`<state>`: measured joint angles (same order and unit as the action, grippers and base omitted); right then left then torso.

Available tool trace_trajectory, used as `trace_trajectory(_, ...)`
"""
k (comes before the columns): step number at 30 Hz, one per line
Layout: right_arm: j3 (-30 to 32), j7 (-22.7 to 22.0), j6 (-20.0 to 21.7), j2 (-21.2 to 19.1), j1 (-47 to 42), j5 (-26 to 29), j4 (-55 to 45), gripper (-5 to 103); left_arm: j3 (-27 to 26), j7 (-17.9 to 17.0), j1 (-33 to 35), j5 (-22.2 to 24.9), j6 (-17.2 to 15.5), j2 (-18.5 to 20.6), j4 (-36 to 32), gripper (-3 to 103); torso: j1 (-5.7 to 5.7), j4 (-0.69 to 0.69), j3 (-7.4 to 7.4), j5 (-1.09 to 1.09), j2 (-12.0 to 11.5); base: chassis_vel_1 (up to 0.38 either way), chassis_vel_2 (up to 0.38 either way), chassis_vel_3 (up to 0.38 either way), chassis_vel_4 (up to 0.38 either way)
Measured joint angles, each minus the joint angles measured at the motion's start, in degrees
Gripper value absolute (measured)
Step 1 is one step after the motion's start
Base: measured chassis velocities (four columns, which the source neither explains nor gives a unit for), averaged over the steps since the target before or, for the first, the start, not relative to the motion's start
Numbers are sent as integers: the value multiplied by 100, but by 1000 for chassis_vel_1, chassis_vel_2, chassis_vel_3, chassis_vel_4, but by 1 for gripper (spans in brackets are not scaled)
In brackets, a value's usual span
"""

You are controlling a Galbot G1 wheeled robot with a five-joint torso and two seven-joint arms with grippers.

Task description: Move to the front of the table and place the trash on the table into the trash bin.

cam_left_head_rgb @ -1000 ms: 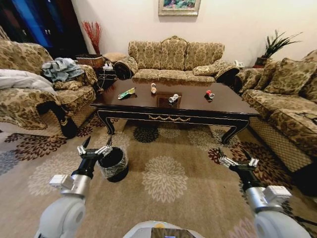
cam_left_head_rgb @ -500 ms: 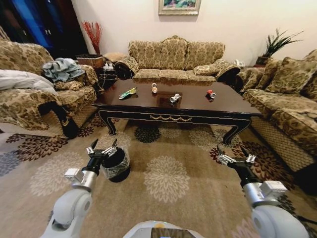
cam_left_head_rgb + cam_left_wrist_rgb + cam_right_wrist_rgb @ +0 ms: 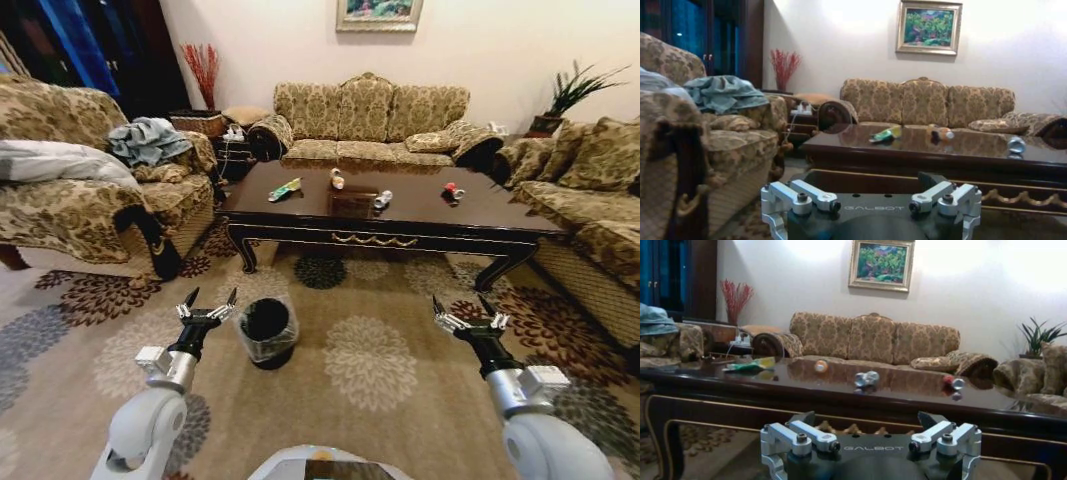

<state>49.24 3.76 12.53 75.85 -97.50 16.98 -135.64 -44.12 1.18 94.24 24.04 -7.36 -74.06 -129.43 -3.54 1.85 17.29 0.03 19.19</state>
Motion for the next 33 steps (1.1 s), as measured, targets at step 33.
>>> trace_trajectory(33, 84, -97, -136, 107, -56, -5, 168, 100, -62, 171, 130, -48, 442, 1, 385, 100, 111, 0, -211, -3, -321, 56, 56, -55, -61)
